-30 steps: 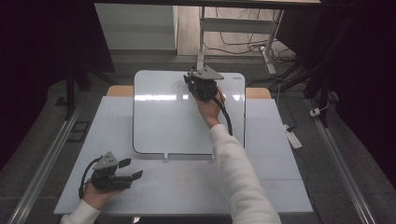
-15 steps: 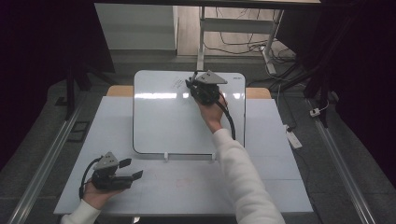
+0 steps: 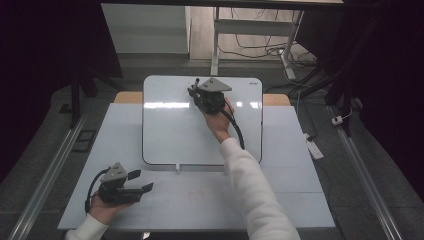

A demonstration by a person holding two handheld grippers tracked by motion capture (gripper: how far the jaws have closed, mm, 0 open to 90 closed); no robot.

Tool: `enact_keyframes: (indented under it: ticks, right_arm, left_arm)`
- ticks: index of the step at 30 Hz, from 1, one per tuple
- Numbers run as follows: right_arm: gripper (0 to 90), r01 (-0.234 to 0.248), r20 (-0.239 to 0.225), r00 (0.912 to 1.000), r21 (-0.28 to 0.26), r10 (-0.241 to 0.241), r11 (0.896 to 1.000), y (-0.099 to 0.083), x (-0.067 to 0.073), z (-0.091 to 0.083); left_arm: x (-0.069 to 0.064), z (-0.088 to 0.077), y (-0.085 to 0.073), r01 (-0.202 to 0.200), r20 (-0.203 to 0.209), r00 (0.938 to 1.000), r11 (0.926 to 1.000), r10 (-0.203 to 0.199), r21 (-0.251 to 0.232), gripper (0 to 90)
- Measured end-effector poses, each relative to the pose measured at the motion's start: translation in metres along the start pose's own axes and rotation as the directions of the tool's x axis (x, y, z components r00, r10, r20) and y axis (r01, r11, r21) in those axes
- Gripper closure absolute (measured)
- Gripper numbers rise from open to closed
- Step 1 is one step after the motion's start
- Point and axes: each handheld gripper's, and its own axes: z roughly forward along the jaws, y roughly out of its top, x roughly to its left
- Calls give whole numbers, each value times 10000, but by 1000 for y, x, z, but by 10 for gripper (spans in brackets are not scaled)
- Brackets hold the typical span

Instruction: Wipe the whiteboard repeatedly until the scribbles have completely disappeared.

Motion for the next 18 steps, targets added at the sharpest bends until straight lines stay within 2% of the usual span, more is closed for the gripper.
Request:
enact_keyframes:
  ticks: [3, 6, 7, 9, 11, 12, 15, 16, 18]
  right_arm:
    - [778, -169, 600, 9980, -204, 181, 9996, 8, -11, 2]
    - [778, -648, 642, 9957, -355, 670, 9973, 11, -17, 1]
    - [778, -584, 448, 9972, -244, 594, 9980, 9, -14, 1]
    - [778, -69, -64, 10000, 102, 70, 9999, 4, -1, 2]
    - [778, 521, -203, 9985, 252, -516, 9983, 1, 7, 2]
    - [778, 408, -207, 9990, 234, -403, 9989, 2, 4, 2]
    - [778, -376, 401, 9985, -144, 382, 9992, 7, -13, 0]
    - [778, -580, 383, 9976, -151, 585, 9982, 8, -15, -1]
    - [778, -288, 223, 9993, -58, 289, 9996, 7, -9, 0]
  left_arm:
    - [1, -1, 0, 30, -25, 10000, 10000, -30, -35, 292]
    - [1, -1, 0, 23, 1, 10000, 10000, -23, -30, 291]
    - [1, -1, 0, 21, 5, 10000, 10000, -21, -34, 292]
    - [1, -1, 0, 26, 18, 10000, 10000, -26, -28, 291]
    - [1, -1, 0, 3, 26, 10000, 10000, -3, -12, 291]
    - [1, -1, 0, -11, 18, 10000, 10000, 11, 3, 291]
    - [-1, -2, 0, -30, -12, 10000, 10000, 30, -50, 291]
    - [-1, -2, 0, -26, -10, 10000, 10000, 26, -72, 291]
    - [1, -2, 0, 4, -11, 10000, 10000, -4, -60, 292]
